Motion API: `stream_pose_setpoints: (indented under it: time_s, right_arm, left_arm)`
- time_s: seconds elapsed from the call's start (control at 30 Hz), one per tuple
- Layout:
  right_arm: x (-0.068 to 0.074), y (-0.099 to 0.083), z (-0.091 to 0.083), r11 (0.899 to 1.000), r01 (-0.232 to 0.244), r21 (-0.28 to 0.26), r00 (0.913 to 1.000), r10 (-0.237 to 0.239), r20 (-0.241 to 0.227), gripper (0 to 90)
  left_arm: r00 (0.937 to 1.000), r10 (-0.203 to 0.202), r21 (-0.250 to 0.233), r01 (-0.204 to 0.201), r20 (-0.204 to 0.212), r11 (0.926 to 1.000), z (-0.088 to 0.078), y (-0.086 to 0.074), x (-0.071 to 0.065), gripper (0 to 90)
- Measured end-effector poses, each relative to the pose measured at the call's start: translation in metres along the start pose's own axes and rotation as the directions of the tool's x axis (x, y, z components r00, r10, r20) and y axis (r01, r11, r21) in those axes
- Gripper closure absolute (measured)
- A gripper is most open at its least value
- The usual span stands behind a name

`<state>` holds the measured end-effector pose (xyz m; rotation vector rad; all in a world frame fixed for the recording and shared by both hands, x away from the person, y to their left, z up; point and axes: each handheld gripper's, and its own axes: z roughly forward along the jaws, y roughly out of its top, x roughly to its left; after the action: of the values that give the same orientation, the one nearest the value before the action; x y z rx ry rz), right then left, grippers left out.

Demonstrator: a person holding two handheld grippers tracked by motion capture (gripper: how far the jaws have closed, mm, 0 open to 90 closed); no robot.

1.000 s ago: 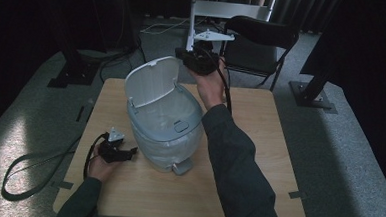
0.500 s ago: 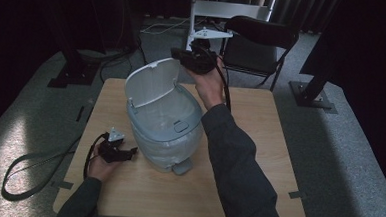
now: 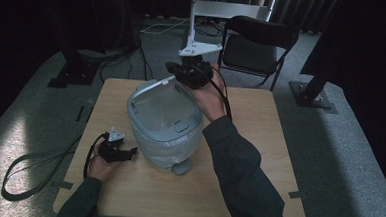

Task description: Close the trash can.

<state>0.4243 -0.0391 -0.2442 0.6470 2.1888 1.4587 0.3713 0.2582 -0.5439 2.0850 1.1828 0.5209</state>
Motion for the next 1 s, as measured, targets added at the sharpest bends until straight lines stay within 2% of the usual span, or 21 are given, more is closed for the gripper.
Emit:
stream_pose_setpoints:
  time_s: [0.13,0.3,0.57,0.73,1.0]
  right_arm:
    - [0.004,-0.008,-0.006,0.999,0.035,0.016,0.9994,-0.035,-0.002,89.7]
    - [0.006,-0.015,-0.013,0.998,0.054,0.031,0.9986,-0.054,-0.002,89.7]
    - [0.007,-0.032,-0.028,0.999,0.039,0.021,0.9991,-0.039,-0.017,89.7]
    - [0.008,-0.042,-0.031,0.998,0.053,0.033,0.9984,-0.052,-0.023,89.7]
    - [0.012,-0.06,-0.035,0.998,0.043,0.046,0.9984,-0.042,-0.038,89.8]
  left_arm:
    - [1.0,0.0,0.0,0.0,0.0,1.0,0.0,0.0,0.0,25.2]
    - [1.0,0.001,0.0,-0.001,0.001,1.0,0.0,0.0,0.0,25.2]
    - [1.0,0.002,-0.002,-0.002,0.0,1.0,0.0,0.0,0.0,25.2]
    - [1.0,0.002,0.0,-0.002,0.002,1.0,0.0,0.0,0.0,25.2]
    - [1.0,0.002,0.001,-0.002,0.003,1.0,0.001,0.001,0.0,25.2]
